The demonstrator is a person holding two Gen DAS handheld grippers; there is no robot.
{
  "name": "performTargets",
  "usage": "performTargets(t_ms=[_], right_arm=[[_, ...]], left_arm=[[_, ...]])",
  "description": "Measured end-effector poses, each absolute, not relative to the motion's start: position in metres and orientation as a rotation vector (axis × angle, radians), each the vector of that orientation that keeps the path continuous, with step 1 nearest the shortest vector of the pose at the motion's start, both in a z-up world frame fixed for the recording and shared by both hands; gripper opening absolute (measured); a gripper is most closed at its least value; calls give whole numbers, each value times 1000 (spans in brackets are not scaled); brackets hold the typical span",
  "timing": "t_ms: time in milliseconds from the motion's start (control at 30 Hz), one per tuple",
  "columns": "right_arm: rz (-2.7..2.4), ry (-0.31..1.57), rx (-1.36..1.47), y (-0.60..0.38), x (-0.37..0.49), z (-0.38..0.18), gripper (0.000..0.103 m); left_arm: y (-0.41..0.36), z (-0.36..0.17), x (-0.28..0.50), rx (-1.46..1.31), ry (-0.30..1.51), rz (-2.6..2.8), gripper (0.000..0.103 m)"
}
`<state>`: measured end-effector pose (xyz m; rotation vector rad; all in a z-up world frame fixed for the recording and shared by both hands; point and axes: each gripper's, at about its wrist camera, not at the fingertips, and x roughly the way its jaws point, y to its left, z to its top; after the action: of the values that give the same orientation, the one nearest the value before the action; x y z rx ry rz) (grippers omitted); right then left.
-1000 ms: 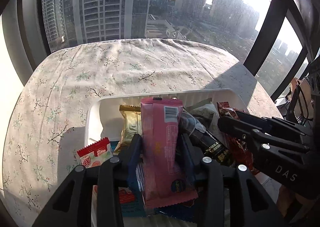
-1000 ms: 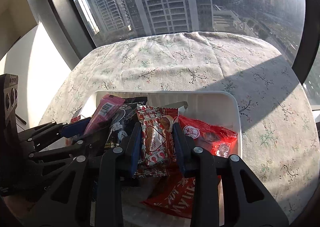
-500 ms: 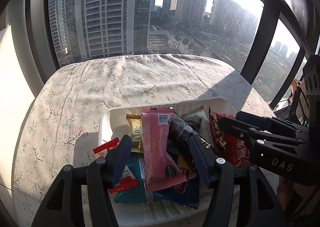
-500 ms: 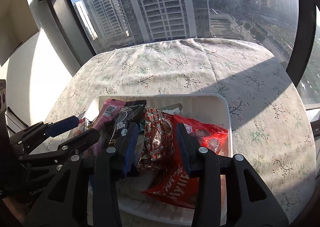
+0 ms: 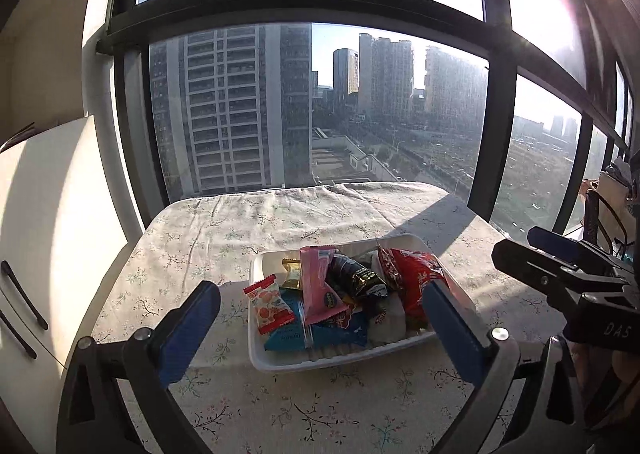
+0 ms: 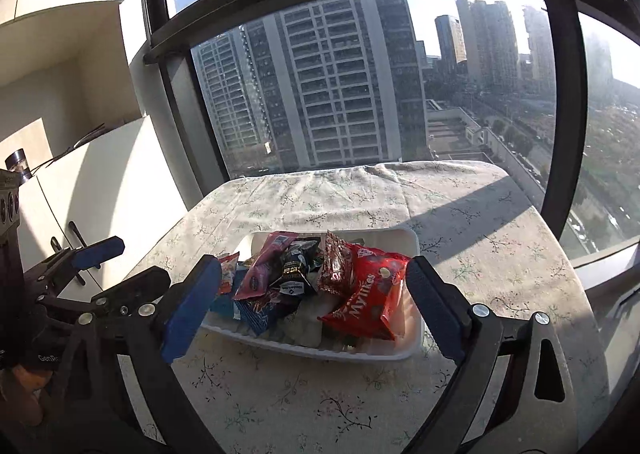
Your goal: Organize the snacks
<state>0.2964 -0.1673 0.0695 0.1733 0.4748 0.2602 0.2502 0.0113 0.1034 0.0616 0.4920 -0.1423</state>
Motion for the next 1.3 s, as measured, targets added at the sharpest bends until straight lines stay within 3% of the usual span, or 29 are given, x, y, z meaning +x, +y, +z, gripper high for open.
performTargets(t_ms=[300, 667, 867, 1000, 1300], right_arm=[[203, 150, 128, -168, 139, 99, 102], [93, -130, 83, -166, -15, 124, 103], [60, -137, 54, -156, -75, 133, 103], [35, -44, 48, -156, -101, 136, 103], [24, 99, 58, -168, -96, 115, 103]], left_arm=[[5, 135, 116, 123, 145, -17, 103], [5, 139, 46, 81, 193, -18, 103], [11, 137, 11, 61, 179, 1, 103], [10, 135, -4, 53, 199, 4, 103], [6, 107, 5, 44, 319, 67, 103]])
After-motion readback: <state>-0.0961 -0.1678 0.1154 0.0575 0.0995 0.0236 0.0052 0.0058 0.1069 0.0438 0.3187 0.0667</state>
